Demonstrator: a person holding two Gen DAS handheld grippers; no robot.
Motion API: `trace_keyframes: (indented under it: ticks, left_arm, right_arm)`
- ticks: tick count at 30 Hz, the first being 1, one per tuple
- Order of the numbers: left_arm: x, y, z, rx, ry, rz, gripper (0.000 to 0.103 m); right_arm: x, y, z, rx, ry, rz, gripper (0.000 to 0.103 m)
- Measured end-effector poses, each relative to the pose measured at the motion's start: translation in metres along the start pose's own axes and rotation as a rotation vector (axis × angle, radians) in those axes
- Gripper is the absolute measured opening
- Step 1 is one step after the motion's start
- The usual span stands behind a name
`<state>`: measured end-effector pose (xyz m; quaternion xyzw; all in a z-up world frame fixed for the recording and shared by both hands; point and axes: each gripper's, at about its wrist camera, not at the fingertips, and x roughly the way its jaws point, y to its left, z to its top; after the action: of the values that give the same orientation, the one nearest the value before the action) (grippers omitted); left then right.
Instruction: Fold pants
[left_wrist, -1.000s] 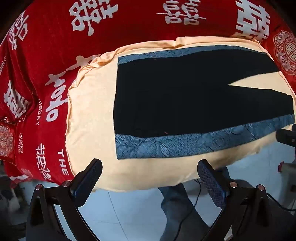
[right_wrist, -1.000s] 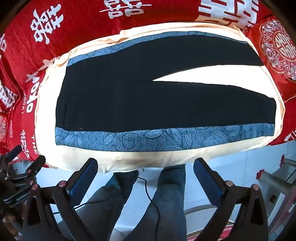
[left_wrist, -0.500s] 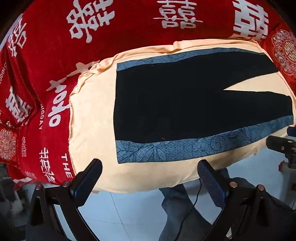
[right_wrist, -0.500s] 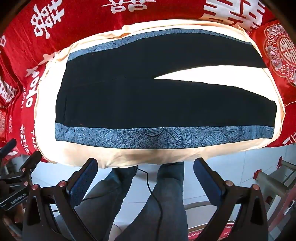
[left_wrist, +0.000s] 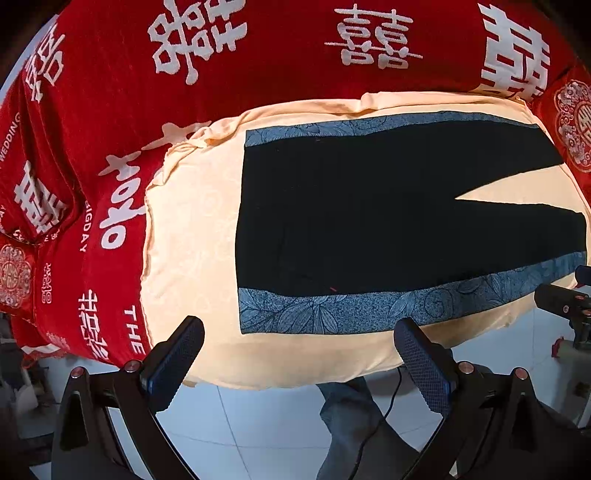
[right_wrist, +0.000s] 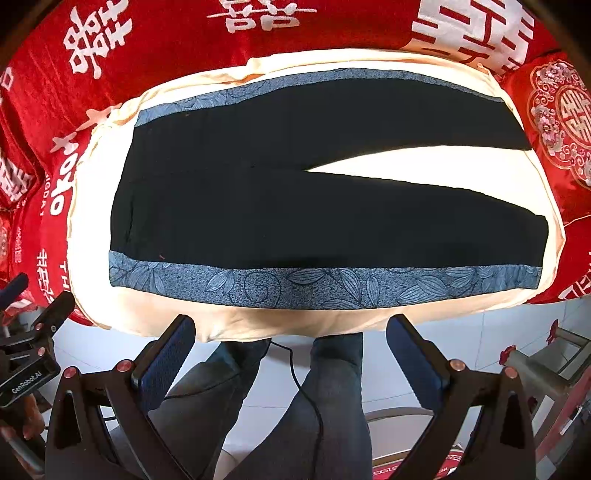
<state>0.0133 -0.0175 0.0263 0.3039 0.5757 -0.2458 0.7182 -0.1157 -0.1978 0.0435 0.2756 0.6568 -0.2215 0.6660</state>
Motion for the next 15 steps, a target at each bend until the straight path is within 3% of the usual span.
trace_keyframes:
  ticks: [15]
  left_arm:
    - [-0.0033, -0.0011, 0.0058, 0.005, -0.012, 0.014, 0.103]
  right_arm:
    - [-0.0006, -0.0001, 0.0032, -0.005, 0.004, -0.012, 0.103]
